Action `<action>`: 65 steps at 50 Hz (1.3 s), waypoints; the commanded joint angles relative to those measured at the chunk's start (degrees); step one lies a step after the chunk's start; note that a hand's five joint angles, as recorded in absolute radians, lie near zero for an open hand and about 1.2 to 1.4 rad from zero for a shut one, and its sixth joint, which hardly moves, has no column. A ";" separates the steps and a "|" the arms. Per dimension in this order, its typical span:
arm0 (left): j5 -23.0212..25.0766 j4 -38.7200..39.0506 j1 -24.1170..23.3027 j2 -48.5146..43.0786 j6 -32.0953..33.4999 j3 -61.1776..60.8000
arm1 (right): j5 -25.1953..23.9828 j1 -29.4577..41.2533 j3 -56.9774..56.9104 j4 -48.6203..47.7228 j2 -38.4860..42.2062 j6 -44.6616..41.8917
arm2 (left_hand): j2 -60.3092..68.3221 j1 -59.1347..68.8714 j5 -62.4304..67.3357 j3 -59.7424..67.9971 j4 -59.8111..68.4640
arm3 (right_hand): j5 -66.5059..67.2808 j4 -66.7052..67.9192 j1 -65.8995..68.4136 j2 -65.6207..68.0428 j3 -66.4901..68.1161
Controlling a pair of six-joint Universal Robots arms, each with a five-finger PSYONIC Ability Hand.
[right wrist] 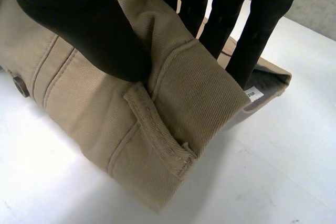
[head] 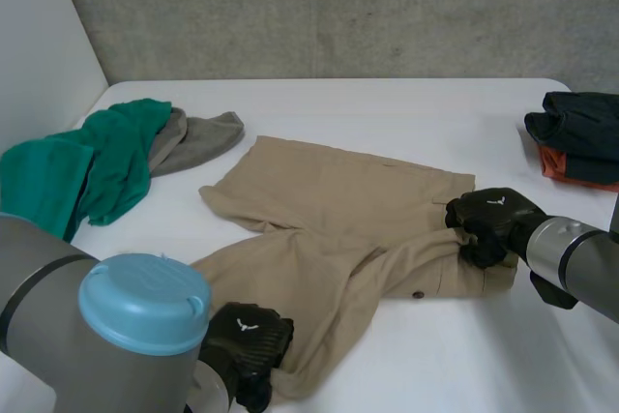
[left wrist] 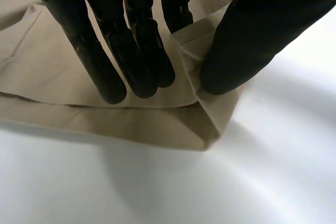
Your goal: Fold the laundry.
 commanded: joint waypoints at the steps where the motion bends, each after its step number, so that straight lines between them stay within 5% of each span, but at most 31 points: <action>1: -6.00 -1.34 -0.21 1.28 1.58 0.22 | -0.29 -0.33 0.57 2.26 -1.44 -3.37 | 12.25 14.21 14.42 12.28 12.00 | 12.11 10.95 17.97 12.42 11.34; 12: -5.91 -12.50 -0.30 11.92 21.97 -2.60 | 0.59 -3.75 11.46 29.32 -12.52 -43.61 | 12.25 14.21 14.42 12.28 12.00 | 12.11 10.95 17.97 12.42 11.34; 19: -6.27 -11.10 -0.39 11.06 26.90 1.69 | 0.50 -3.94 8.23 23.99 -12.71 -40.05 | 12.25 14.21 14.42 12.28 12.00 | 12.11 10.95 17.97 12.42 11.34; 32: -9.69 12.62 5.32 -10.73 32.43 25.51 | 3.57 -1.39 -3.72 3.62 -0.49 -29.32 | 12.25 14.21 14.42 12.28 12.00 | 12.11 10.95 17.97 12.42 11.34; 44: -9.52 41.34 9.19 -30.59 54.65 39.75 | 8.41 3.62 -12.43 -19.95 15.15 -30.55 | 12.25 14.21 14.42 12.28 12.00 | 12.11 10.95 17.97 12.42 11.34; 54: -8.99 49.99 9.98 -42.20 58.36 51.35 | 9.99 4.85 -20.16 -33.40 26.32 -32.40 | 12.25 14.21 14.42 12.28 12.00 | 12.11 10.95 17.97 12.42 11.34; 56: -8.64 49.99 10.16 -43.79 58.36 52.77 | 12.18 5.20 -21.48 -35.25 27.64 -32.13 | 12.25 14.21 14.42 12.28 12.00 | -30.51 -31.67 -24.65 -30.20 -31.28; 57: -8.29 49.99 10.16 -43.97 58.19 52.68 | 13.15 5.21 -21.75 -35.69 27.90 -32.04 | 4.78 6.74 6.95 4.80 4.53 | -51.71 -52.86 -45.84 -51.39 -52.48; 59: -7.50 50.34 9.72 -43.97 57.93 51.29 | 16.04 5.38 -22.01 -36.39 27.47 -31.69 | -47.12 -45.16 -44.95 -47.10 -47.37 | -57.89 -59.05 -52.03 -57.58 -58.66; 65: -7.23 51.04 8.49 -39.50 57.57 46.27 | 18.96 4.94 -20.52 -36.22 20.97 -24.24 | -57.75 -55.79 -55.58 -57.72 -58.00 | -57.89 -59.05 -52.03 -57.58 -58.66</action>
